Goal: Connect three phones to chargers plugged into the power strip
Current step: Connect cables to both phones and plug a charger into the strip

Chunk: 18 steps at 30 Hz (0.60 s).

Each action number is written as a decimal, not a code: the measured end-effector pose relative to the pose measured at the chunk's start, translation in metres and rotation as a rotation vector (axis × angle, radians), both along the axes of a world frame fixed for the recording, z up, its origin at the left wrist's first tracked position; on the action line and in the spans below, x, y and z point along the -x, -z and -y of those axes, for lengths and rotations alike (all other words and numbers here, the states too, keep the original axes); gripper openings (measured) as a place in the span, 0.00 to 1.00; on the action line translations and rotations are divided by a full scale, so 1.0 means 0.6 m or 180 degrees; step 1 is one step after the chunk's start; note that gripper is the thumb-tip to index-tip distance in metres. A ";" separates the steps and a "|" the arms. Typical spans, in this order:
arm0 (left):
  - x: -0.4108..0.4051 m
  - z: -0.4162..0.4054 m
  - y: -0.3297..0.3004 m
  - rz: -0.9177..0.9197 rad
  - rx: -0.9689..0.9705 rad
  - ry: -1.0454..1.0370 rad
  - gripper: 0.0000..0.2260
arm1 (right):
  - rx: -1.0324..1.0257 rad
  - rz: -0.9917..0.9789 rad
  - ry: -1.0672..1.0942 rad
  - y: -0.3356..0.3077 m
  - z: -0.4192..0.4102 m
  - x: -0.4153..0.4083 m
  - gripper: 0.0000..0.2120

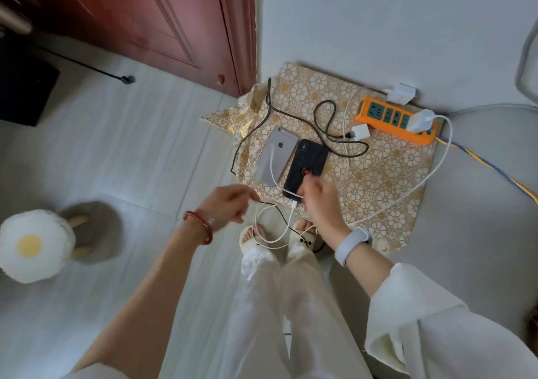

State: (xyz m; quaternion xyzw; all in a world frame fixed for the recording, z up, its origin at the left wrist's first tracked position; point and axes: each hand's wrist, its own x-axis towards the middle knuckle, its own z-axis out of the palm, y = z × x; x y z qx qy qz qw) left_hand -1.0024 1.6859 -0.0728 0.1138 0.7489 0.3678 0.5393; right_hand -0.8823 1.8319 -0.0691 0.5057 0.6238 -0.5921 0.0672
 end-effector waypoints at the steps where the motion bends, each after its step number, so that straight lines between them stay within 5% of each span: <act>1: -0.009 0.004 0.000 -0.0580 0.0169 0.0889 0.12 | -0.0741 -0.0247 0.0066 -0.001 -0.008 0.008 0.15; 4: -0.032 0.015 0.006 -0.1960 0.0374 0.2521 0.10 | -0.1317 -0.0432 -0.0620 -0.003 -0.027 0.032 0.11; 8: -0.052 0.026 0.003 -0.3280 -0.0587 0.2895 0.15 | 0.0479 0.0683 -0.1633 0.011 -0.008 0.058 0.20; 12: -0.060 0.031 -0.003 -0.3460 -0.1384 0.3186 0.13 | 0.1069 0.1265 -0.1882 0.031 0.019 0.074 0.26; 18: -0.072 0.044 -0.005 -0.3491 -0.2007 0.3638 0.13 | 0.2720 0.0637 -0.1214 0.054 0.016 0.095 0.24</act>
